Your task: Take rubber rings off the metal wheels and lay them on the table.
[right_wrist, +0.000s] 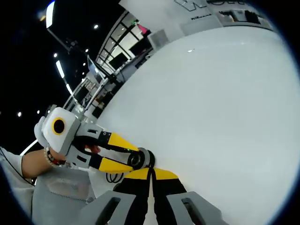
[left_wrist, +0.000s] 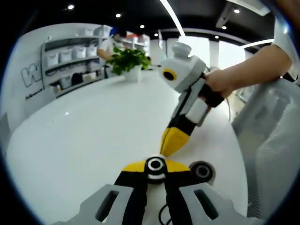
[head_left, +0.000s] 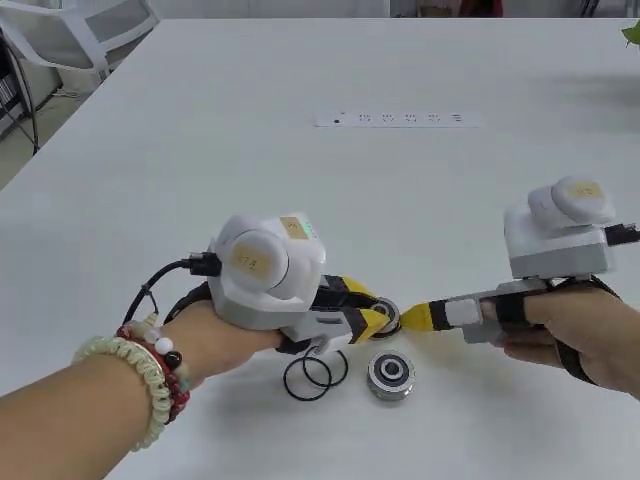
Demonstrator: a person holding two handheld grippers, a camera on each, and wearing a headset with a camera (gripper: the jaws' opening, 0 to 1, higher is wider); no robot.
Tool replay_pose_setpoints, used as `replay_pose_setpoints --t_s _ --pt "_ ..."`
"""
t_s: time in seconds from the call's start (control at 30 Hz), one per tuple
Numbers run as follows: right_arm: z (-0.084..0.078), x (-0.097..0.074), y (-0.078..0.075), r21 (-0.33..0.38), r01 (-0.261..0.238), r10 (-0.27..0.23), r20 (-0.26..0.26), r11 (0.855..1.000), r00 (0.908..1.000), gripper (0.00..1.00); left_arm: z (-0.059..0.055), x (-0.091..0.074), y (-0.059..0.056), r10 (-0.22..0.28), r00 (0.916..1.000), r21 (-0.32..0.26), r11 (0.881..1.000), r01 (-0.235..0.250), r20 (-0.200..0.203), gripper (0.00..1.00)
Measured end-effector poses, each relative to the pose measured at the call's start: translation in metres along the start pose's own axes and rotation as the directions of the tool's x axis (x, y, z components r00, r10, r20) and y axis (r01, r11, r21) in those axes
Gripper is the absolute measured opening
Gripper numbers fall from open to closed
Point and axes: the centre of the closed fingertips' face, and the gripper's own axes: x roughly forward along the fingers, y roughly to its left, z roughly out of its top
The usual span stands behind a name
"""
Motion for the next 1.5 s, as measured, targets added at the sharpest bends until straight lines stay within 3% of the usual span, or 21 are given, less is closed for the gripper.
replay_pose_setpoints --t_s 0.03,0.1,0.17,0.23,0.43,0.53,1.03,1.13,1.17,1.23,1.5 --pt "0.005 -0.001 0.001 0.029 -0.007 0.006 0.03 1.0 0.9995 0.0 0.0 0.0 0.0 0.0 1.0 0.001 1.0 0.0 0.0 0.14" --pt "0.004 -0.004 0.01 0.08 -0.065 0.062 0.031 0.995 0.9976 0.0 0.0 0.0 0.0 -0.001 1.0 0.002 1.0 0.001 0.0 0.14" --pt "0.002 -0.004 0.004 0.062 -0.035 0.034 0.026 0.997 0.9991 0.0 0.0 0.0 0.0 -0.001 1.0 0.002 1.0 0.001 0.0 0.14" --pt "0.003 -0.004 0.008 0.081 -0.058 0.055 0.032 0.995 0.998 0.0 0.0 0.0 0.0 -0.003 1.0 0.002 1.0 0.003 0.001 0.14" --pt "0.004 -0.004 0.012 0.033 -0.045 0.045 0.017 0.998 0.9989 0.0 0.0 -0.001 0.0 -0.005 1.0 0.007 1.0 0.005 0.005 0.14" --pt "0.005 -0.003 0.015 0.041 -0.046 0.045 0.014 0.998 0.9989 0.0 -0.001 -0.001 0.0 -0.004 1.0 0.03 1.0 0.004 -0.002 0.14" --pt "0.009 0.001 0.024 0.002 -0.069 0.069 0.01 0.998 0.9976 0.0 0.0 -0.001 0.001 -0.007 0.9998 0.016 1.0 0.006 0.02 0.13" --pt "0.011 0.002 0.03 0.004 -0.095 0.095 0.017 0.995 0.9954 0.0 0.0 -0.001 0.001 -0.006 0.9998 0.016 1.0 0.006 0.02 0.13" --pt "0.011 0.002 0.036 0.0 -0.124 0.124 0.016 0.992 0.9921 0.0 0.0 -0.001 0.001 -0.006 0.9998 0.016 1.0 0.006 0.02 0.13" --pt "0.01 0.004 0.031 -0.029 -0.088 0.089 0.009 0.996 0.996 0.0 0.0 -0.001 0.001 -0.006 0.9998 0.018 1.0 0.006 0.02 0.14" --pt "0.01 0.001 0.031 0.013 -0.115 0.115 0.014 0.993 0.9933 0.0 0.0 -0.001 0.001 -0.004 0.9998 0.008 1.0 0.004 0.018 0.14"
